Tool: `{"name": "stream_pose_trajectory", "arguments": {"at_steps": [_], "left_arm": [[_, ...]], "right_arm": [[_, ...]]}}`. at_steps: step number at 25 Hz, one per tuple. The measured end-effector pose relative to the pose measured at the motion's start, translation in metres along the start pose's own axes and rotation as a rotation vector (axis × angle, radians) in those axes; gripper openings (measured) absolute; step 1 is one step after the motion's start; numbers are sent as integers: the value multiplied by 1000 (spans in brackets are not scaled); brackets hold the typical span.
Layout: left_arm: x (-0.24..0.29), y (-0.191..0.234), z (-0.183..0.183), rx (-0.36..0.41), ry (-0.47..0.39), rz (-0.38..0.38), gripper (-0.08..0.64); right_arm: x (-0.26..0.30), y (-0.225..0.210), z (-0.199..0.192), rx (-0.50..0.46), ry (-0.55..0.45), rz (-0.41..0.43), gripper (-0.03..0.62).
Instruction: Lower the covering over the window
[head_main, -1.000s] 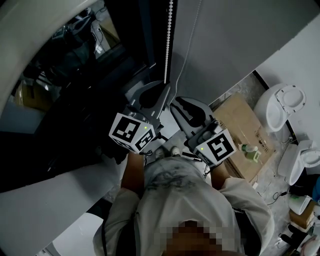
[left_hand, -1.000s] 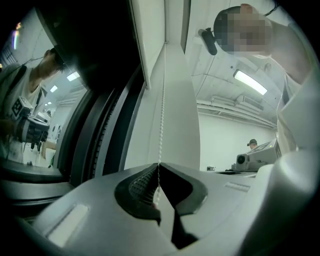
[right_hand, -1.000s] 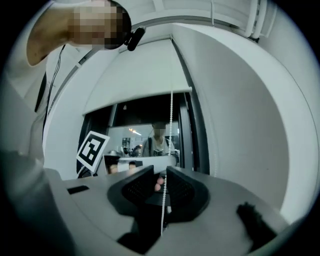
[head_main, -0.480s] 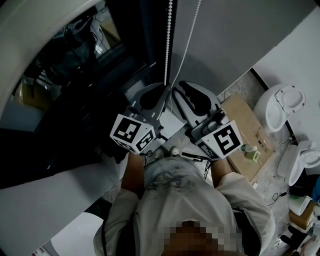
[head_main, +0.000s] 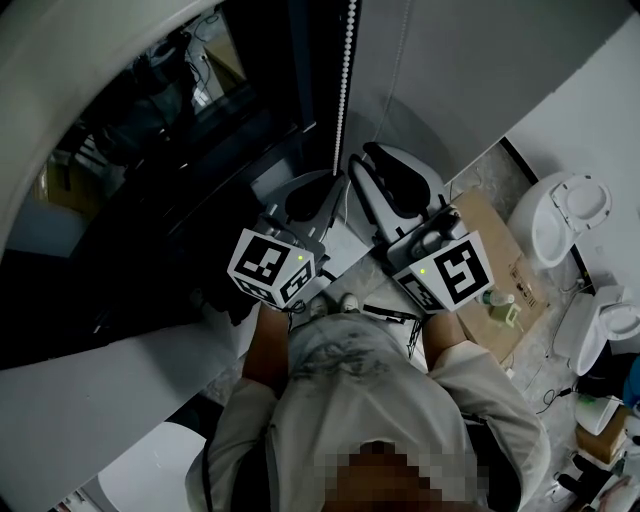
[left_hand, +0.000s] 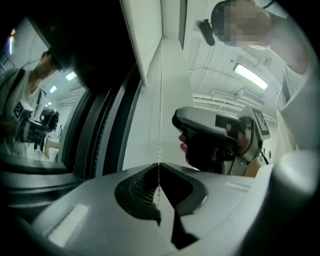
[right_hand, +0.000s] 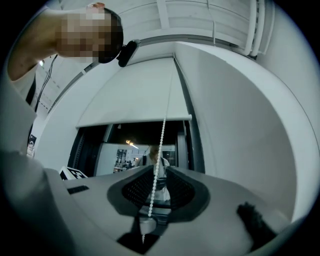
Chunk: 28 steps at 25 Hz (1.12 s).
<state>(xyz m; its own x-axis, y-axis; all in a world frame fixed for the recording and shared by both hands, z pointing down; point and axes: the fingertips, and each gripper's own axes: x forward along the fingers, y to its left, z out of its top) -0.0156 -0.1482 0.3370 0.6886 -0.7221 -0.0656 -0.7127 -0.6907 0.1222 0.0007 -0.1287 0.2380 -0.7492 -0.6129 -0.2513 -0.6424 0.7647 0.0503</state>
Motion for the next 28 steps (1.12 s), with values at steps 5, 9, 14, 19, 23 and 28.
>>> {"name": "stream_pose_trajectory", "arguments": {"at_steps": [5,9,14,19,23,28], "left_arm": [[-3,-4,-20,-29,30,-5,15],[-6,-6,-51,-72,85,-3,15],[-5,-6,-59,-78,94,-3,17],[-8,-8,-73,-97,120,4,17],[-11,-4,-71,-96,103,9,21],[-16,0,-73,-119,95,18,62]], "right_arm": [[3,-3,-2,-4,10,-2,84],[9,-2,0,7,-2,6,84],[19,3,1,12,-10,35,86],[27,2,-7,-3,15,31,66],[29,0,-9,-7,17,14,25],[29,-8,-12,6,11,-9,21]]}}
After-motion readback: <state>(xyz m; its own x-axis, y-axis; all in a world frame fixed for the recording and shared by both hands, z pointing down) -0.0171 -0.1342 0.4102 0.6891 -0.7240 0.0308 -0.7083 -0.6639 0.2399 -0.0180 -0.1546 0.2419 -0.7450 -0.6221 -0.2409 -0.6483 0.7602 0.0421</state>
